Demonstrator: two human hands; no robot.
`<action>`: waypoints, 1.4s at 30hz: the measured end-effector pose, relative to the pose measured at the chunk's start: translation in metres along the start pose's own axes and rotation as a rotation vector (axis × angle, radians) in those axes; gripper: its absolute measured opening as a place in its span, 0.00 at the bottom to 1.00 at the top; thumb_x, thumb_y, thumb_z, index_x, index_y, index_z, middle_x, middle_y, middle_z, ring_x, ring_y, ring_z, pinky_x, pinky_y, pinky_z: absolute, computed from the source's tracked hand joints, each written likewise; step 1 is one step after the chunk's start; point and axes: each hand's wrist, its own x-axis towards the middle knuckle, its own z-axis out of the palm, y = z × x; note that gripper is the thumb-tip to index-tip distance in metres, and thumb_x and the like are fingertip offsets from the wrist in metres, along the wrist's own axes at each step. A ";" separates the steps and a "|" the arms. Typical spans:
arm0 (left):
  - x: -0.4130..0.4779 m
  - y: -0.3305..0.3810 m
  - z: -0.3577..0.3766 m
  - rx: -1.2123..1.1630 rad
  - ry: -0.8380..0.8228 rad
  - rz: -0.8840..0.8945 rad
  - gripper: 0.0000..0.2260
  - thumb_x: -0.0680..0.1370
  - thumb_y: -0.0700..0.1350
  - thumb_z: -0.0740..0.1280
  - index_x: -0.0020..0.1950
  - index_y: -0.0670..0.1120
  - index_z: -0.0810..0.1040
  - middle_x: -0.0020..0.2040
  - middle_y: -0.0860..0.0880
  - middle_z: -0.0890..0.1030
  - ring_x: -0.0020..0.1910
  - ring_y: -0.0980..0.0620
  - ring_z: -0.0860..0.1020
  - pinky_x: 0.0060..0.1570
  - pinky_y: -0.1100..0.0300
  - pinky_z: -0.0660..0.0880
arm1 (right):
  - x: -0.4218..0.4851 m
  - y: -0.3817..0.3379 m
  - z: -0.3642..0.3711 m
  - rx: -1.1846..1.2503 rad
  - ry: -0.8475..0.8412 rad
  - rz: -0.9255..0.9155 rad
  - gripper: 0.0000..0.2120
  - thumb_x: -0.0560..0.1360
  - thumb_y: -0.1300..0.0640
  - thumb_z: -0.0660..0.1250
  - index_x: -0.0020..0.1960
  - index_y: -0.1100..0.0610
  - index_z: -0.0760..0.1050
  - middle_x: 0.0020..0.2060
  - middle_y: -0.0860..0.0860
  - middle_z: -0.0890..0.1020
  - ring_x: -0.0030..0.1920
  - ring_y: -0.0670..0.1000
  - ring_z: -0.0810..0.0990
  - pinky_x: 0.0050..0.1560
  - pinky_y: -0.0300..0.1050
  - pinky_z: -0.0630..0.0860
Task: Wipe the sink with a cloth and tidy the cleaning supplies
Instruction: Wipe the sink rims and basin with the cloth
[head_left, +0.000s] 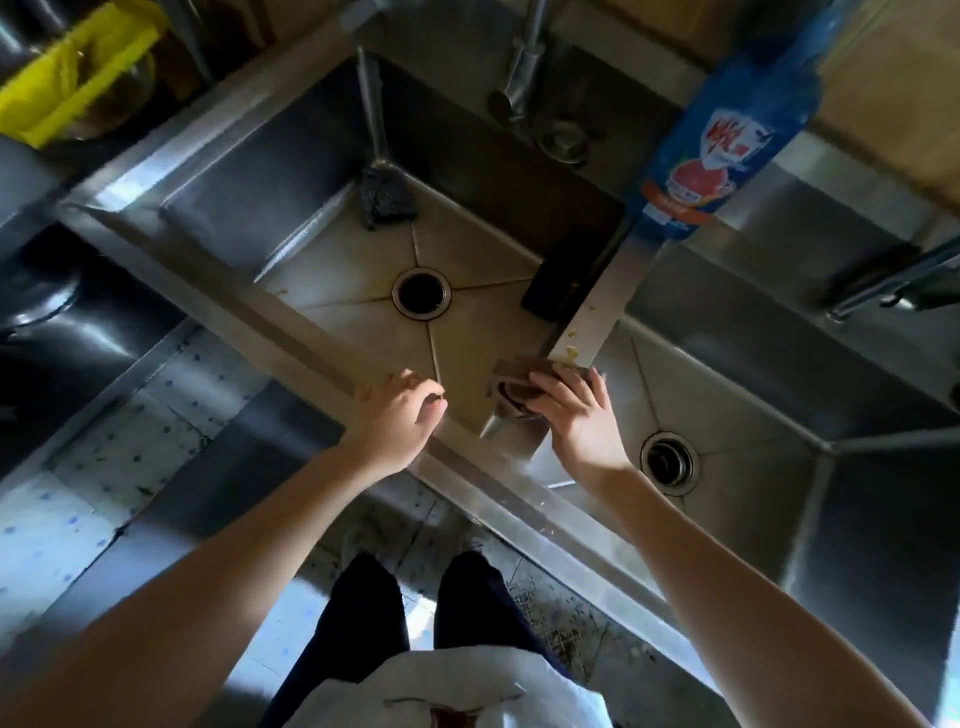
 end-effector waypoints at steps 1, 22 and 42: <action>0.000 0.001 0.003 -0.004 0.001 -0.022 0.16 0.78 0.53 0.54 0.58 0.50 0.77 0.58 0.50 0.76 0.58 0.47 0.73 0.59 0.50 0.64 | 0.003 0.007 0.000 0.009 -0.016 -0.004 0.15 0.62 0.74 0.70 0.44 0.59 0.83 0.54 0.57 0.83 0.56 0.64 0.80 0.59 0.70 0.69; 0.038 0.082 0.047 0.023 0.033 -0.158 0.20 0.77 0.60 0.56 0.66 0.54 0.70 0.65 0.52 0.72 0.66 0.48 0.67 0.67 0.46 0.55 | 0.056 0.109 -0.007 -0.036 -0.103 0.054 0.20 0.62 0.74 0.67 0.52 0.61 0.79 0.57 0.58 0.81 0.59 0.64 0.77 0.63 0.62 0.69; 0.060 0.107 0.062 -0.047 0.088 -0.195 0.13 0.78 0.55 0.60 0.51 0.47 0.77 0.54 0.52 0.77 0.56 0.49 0.74 0.59 0.55 0.53 | 0.111 0.181 0.000 -0.182 -0.152 0.090 0.28 0.71 0.72 0.65 0.69 0.57 0.70 0.67 0.62 0.71 0.68 0.65 0.68 0.68 0.66 0.62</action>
